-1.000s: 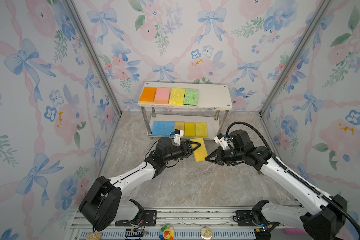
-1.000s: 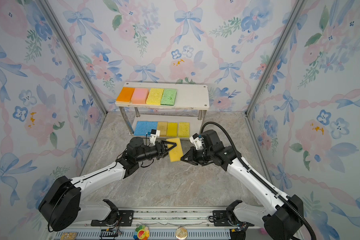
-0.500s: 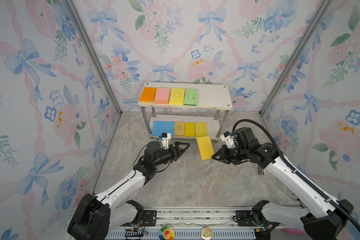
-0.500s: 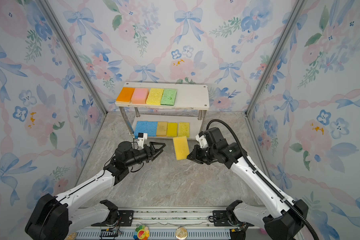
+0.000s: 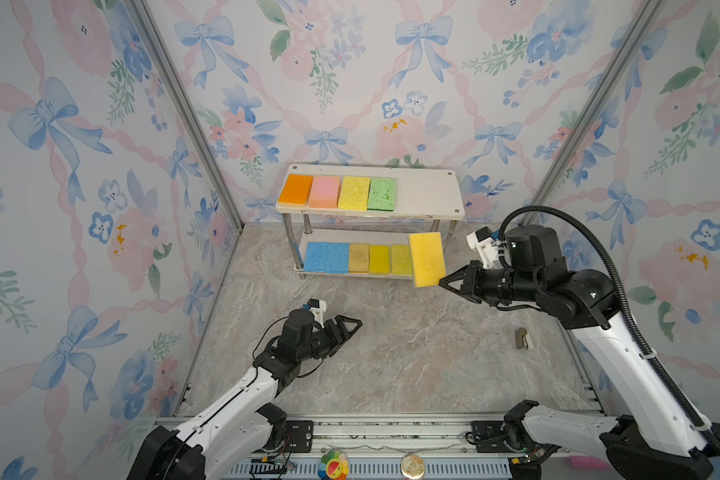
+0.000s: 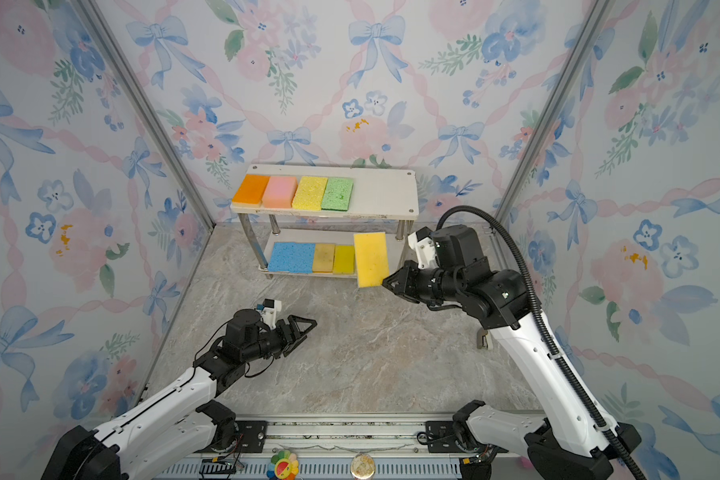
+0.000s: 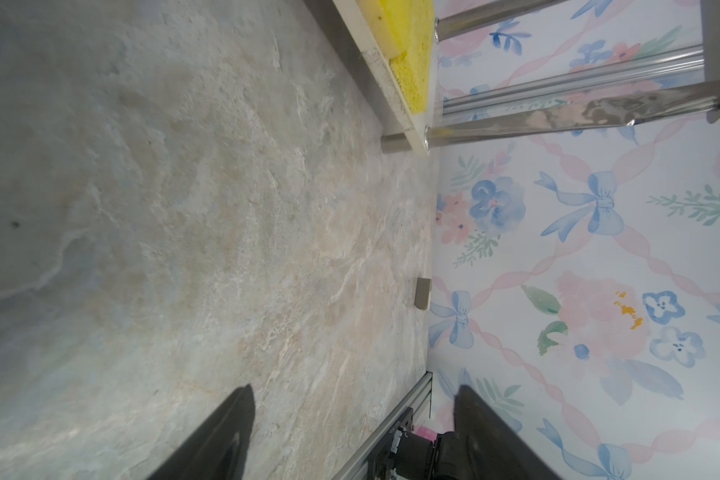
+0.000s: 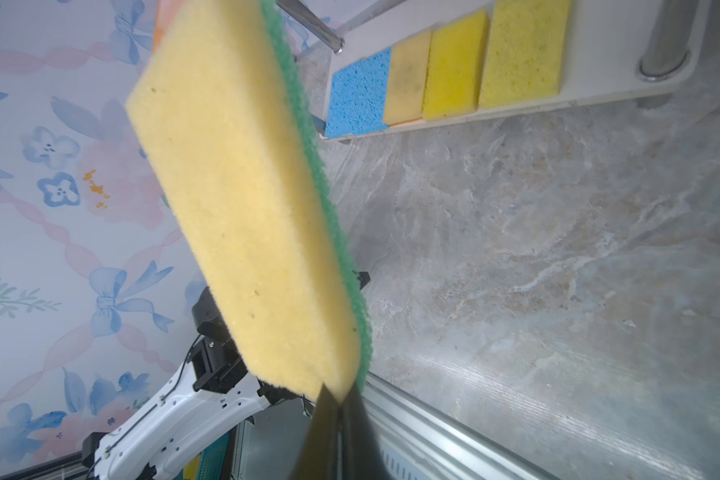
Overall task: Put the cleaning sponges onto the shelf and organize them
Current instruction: 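Raise the yellow sponge with the right gripper toward the upper shelf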
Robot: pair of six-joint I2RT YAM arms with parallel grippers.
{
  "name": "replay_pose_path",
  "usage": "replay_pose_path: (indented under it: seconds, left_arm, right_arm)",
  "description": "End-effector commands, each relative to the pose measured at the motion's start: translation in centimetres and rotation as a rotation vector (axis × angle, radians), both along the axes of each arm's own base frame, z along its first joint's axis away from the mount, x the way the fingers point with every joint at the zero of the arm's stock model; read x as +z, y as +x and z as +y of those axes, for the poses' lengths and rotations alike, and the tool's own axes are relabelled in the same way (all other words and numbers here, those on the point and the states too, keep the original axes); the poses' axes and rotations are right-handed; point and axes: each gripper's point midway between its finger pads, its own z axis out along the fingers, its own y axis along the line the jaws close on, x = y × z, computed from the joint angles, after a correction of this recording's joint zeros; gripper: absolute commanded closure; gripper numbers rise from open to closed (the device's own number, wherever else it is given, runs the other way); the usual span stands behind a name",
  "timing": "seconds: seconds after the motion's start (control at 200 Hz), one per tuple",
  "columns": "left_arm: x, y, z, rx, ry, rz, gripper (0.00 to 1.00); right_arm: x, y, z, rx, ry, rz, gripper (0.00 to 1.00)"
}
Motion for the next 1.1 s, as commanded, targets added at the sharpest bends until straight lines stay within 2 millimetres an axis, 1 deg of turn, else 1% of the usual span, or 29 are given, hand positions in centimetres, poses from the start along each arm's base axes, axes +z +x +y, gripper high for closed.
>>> replay_pose_path:
  seconds: [0.0,0.185,0.27,0.38,0.405,0.42,0.715,0.86,1.09]
  left_arm:
    - [0.4,0.2,0.3,0.001,0.007,-0.021,0.22]
    - [1.1,0.5,0.4,-0.014,0.016,-0.042,0.22]
    - [1.3,0.5,0.5,-0.015,0.025,-0.05,0.21]
    - [1.4,0.6,0.7,-0.015,0.029,-0.053,0.21]
    - [1.4,0.6,0.8,-0.016,0.029,-0.052,0.21]
    - [1.4,0.7,0.8,-0.016,0.03,-0.051,0.21]
    - [0.7,0.8,2.0,-0.014,0.045,-0.032,0.2]
    - [0.5,1.0,2.6,-0.008,0.047,-0.025,0.2]
    - [0.3,1.5,3.1,-0.015,0.056,-0.017,0.19]
  right_arm:
    - [1.1,2.2,-0.2,-0.021,-0.025,-0.019,0.93]
    - [3.7,7.1,0.2,-0.048,0.0,-0.073,0.93]
    - [4.4,9.2,0.4,-0.052,0.006,-0.086,0.93]
    - [4.7,11.3,0.7,-0.049,-0.002,-0.09,0.93]
    - [5.2,11.4,0.7,-0.046,0.001,-0.102,0.93]
    - [4.4,12.2,1.0,-0.043,-0.009,-0.082,0.93]
    - [2.9,16.7,1.9,-0.044,0.0,-0.048,0.93]
    - [2.3,18.1,2.2,-0.055,0.015,-0.037,0.93]
    - [1.3,19.1,2.5,-0.065,0.019,-0.017,0.93]
